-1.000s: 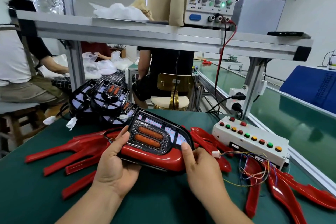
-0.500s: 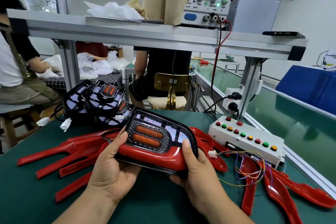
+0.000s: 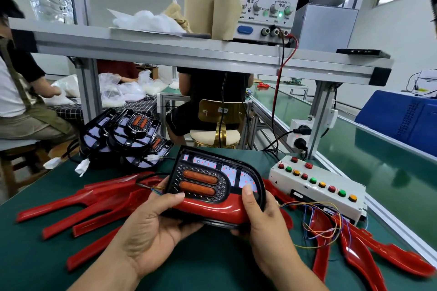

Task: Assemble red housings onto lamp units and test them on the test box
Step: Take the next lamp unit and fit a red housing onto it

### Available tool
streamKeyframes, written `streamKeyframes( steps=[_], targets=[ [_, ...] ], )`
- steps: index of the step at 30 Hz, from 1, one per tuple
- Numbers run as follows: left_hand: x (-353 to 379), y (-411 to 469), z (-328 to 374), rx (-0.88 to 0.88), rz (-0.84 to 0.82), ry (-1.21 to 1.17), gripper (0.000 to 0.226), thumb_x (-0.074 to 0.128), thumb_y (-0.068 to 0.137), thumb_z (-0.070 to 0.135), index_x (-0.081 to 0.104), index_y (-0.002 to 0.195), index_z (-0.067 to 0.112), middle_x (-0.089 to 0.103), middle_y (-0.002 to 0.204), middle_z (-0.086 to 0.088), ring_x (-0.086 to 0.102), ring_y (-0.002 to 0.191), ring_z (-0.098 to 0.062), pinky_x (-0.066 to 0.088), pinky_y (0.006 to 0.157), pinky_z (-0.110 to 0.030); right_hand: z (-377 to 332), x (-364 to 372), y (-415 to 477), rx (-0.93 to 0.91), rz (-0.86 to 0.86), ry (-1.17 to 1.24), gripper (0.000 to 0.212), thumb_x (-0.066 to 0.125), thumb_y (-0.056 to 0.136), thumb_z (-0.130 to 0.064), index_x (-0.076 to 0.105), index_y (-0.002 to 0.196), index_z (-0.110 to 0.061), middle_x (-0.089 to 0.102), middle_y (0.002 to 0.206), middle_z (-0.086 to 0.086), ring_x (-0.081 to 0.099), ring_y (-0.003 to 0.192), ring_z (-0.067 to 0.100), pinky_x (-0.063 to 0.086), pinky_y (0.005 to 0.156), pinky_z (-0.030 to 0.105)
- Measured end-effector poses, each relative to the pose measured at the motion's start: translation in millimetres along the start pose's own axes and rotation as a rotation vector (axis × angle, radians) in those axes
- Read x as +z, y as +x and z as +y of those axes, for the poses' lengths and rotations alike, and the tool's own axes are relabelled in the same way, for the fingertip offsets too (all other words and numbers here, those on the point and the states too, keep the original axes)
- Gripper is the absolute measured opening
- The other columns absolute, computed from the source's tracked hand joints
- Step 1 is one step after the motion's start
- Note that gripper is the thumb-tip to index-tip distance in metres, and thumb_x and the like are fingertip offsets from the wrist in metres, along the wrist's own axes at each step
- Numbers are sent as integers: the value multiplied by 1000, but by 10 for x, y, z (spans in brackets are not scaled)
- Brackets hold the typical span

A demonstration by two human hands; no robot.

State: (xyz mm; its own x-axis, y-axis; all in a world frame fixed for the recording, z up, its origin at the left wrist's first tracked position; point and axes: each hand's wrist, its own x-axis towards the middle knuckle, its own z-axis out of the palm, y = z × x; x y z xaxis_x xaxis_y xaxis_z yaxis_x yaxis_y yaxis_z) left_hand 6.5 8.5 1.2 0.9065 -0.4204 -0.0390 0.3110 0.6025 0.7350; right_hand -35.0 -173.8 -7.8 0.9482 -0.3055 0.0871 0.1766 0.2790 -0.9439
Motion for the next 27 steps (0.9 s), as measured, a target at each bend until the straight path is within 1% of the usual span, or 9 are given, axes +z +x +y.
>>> streamKeyframes(
  steps=[2,4,7,11,14,16,19,22,27],
  targets=[
    [5,11,-27,25,8,20,66,61,66,-2,56,129,16,71,112,-19,73,89,-34,59,68,-49,-5,-16,15,-17,-49,31,55,81,71,-47,58,118,-27,74,108,0,73,94,21,57,64,31],
    [4,20,-35,51,16,30,65,60,66,-3,56,128,15,72,111,-18,73,88,-32,59,67,-48,-6,-45,35,-18,-100,46,61,82,70,-41,55,122,-26,73,112,2,71,100,24,58,70,33],
    [-29,32,1,71,16,68,65,60,67,-5,57,128,17,70,115,-18,72,94,-31,61,70,-47,-8,-115,72,29,-183,79,65,85,72,-33,52,127,-22,71,116,7,70,103,28,59,71,35],
    [-57,15,33,67,-54,171,67,63,71,-5,54,131,25,69,121,-15,69,105,-30,61,75,-37,-25,-196,116,74,-257,110,73,86,66,-21,51,130,-21,69,120,12,67,107,33,58,75,42],
    [-48,-5,25,64,-105,218,67,66,73,-4,52,131,27,68,122,-13,68,108,-29,60,75,-32,-27,-200,120,53,-226,123,66,82,70,-13,53,128,-20,70,117,13,69,102,34,58,70,42],
    [-41,-10,21,65,-120,249,67,67,74,-2,50,131,28,69,122,-12,67,110,-29,60,77,-31,-28,-183,110,38,-199,124,64,77,67,-11,54,126,-19,71,114,13,70,100,34,58,69,43],
    [-39,-5,11,74,-119,279,65,68,74,1,50,131,27,70,120,-10,68,108,-27,60,77,-31,-34,-160,92,17,-157,117,66,79,62,-12,56,123,-19,72,110,12,71,97,33,59,71,45],
    [-32,-6,-5,71,-128,289,64,69,73,3,51,130,26,70,120,-9,68,108,-26,59,77,-30,-52,-147,83,-3,-141,111,66,79,61,-13,56,122,-20,73,109,11,71,96,32,59,70,42],
    [-8,-11,-1,110,-132,288,64,69,71,5,51,129,25,70,119,-10,69,108,-28,60,77,-32,-97,-145,83,-58,-151,105,62,78,66,-13,57,124,-19,72,111,10,71,99,29,59,72,37]
  ],
)
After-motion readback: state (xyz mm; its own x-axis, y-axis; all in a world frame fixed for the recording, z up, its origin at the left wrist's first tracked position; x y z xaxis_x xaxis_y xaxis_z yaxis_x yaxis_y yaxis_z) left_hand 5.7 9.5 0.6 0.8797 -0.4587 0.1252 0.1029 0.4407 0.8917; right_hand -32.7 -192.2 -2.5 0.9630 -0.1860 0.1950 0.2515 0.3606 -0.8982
